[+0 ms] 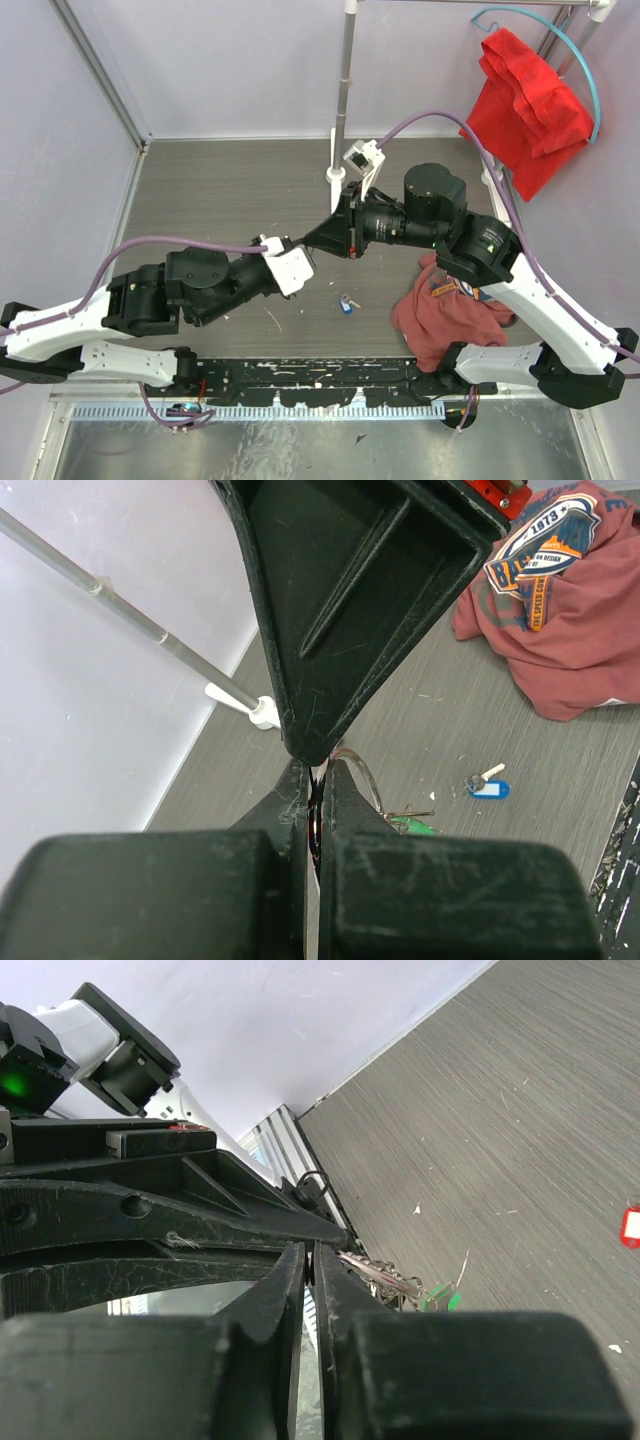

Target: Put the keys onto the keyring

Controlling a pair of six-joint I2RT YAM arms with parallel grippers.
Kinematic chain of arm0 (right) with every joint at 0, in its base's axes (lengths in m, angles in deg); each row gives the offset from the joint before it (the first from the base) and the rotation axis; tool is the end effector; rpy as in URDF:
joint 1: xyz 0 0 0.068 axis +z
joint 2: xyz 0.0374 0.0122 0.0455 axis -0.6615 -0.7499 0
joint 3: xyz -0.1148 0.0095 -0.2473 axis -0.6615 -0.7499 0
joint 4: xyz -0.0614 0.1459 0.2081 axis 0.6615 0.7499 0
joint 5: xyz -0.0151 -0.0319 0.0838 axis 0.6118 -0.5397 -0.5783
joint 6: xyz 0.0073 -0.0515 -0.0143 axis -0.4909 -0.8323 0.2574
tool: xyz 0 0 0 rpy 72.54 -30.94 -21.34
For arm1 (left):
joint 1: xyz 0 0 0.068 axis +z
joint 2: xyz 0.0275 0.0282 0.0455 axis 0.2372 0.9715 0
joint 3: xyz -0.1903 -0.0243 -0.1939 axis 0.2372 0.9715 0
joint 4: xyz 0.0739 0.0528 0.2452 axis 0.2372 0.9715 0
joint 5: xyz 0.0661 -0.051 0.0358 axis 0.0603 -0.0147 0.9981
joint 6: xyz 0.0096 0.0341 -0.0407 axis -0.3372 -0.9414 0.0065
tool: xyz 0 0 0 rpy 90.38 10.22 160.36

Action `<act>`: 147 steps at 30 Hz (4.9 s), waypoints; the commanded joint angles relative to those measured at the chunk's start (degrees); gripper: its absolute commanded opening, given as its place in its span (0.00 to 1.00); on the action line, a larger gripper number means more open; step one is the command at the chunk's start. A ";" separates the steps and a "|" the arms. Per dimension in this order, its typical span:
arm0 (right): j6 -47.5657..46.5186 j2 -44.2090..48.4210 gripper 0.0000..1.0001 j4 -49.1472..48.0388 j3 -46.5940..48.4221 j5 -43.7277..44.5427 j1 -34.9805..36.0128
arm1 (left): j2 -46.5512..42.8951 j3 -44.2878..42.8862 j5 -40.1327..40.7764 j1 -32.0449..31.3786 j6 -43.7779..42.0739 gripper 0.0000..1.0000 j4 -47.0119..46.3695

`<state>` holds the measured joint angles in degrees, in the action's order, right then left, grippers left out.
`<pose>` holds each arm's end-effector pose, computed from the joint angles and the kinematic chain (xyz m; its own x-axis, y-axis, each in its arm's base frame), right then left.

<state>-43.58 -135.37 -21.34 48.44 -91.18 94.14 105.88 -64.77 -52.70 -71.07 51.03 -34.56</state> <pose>0.1225 0.1805 0.4875 -0.5097 -0.0042 -0.8604 -0.8086 0.3438 0.4774 0.0359 -0.1887 0.4662 0.3282 0.4081 -0.8519 0.7347 0.4566 0.5018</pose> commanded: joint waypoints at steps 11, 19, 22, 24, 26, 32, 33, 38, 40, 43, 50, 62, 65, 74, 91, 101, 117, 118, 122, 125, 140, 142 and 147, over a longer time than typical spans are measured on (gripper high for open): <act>1.29 2.84 0.01 -6.39 1.17 0.02 0.36 | -2.09 0.19 -0.20 -0.20 -0.95 0.25 -4.34; 3.68 3.83 0.01 -9.70 -0.83 -0.20 0.36 | -3.10 1.43 -0.10 -0.22 -1.59 0.30 -6.43; 4.30 3.75 0.01 -10.43 -1.43 -0.25 0.36 | -3.74 2.04 -0.45 -0.20 -1.59 0.31 -7.51; 4.74 3.67 0.01 -11.08 -1.88 -0.37 0.36 | -3.99 2.35 -0.58 -0.19 -1.69 0.32 -8.24; 5.19 3.62 0.01 -11.80 -2.27 -0.51 0.36 | -4.19 2.48 -0.64 -0.27 -1.76 0.32 -8.78; 5.96 3.60 0.01 -13.02 -2.85 -0.73 0.36 | -3.89 2.58 -0.73 -0.20 -2.23 0.27 -9.04; 6.03 3.61 0.01 -13.03 -2.85 -0.73 0.36 | -3.83 2.55 -0.72 -0.20 -2.29 0.25 -8.97; 6.31 3.90 0.01 -13.41 -3.01 -0.62 0.36 | -4.02 2.88 -0.61 -0.24 -2.25 0.24 -8.74; 6.57 3.85 0.01 -13.70 -3.13 -0.88 0.35 | -4.02 2.88 -0.75 -0.24 -2.14 0.24 -8.62; 6.76 3.88 0.01 -13.99 -3.35 -1.08 0.36 | -4.07 2.76 -1.12 -0.16 -2.19 0.23 -8.68; 7.13 3.94 0.01 -14.60 -3.90 -1.17 0.36 | -3.73 2.71 -1.51 -0.25 -2.28 0.18 -8.79; 6.13 5.23 0.01 -14.04 -4.08 0.64 0.36 | -3.05 1.58 -0.77 -0.20 -1.77 0.00 -7.06; 5.32 6.28 0.13 -13.78 -4.15 2.70 0.36 | -2.97 1.31 -0.65 -0.24 -1.81 0.00 -6.53; 4.25 7.52 0.37 -13.38 -4.29 5.00 0.36 | -2.61 1.01 -0.63 -0.24 -2.15 0.00 -6.01; 2.64 4.56 0.31 -9.06 -2.84 3.14 0.35 | -2.37 0.77 -0.65 -0.25 -2.70 0.00 -6.24; 2.63 3.77 0.31 -8.73 -3.01 1.44 0.36 | -2.41 0.80 -0.59 -0.23 -2.69 0.00 -6.21; 2.94 4.44 0.01 -10.36 -3.67 1.26 0.36 | -2.59 1.05 -0.28 -0.21 -2.62 0.03 -6.13; 3.04 4.57 0.01 -10.77 -3.84 1.14 0.36 | -2.61 1.12 -0.30 -0.24 -2.57 0.06 -6.19; 3.41 5.02 0.01 -11.98 -4.17 0.94 0.35 | -2.80 1.50 -0.20 -0.24 -2.63 0.17 -6.54; 3.81 5.37 0.01 -12.85 -4.35 0.86 0.36 | -2.70 1.59 -0.08 -0.16 -2.65 0.18 -6.59; 4.07 6.37 0.01 -13.65 -5.09 1.03 0.35 | -2.48 1.39 0.42 -0.25 -2.48 0.11 -6.59; 4.07 6.39 0.01 -13.65 -5.13 1.03 0.33 | -2.48 1.32 0.31 -0.28 -2.57 0.07 -6.56; 4.36 6.12 0.01 -14.03 -5.38 0.44 0.40 | -2.47 1.13 0.03 -0.29 -2.74 0.10 -6.96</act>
<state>-40.04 -130.87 -30.04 42.61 -89.54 94.30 103.67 -62.85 -53.29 -71.20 48.58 -39.74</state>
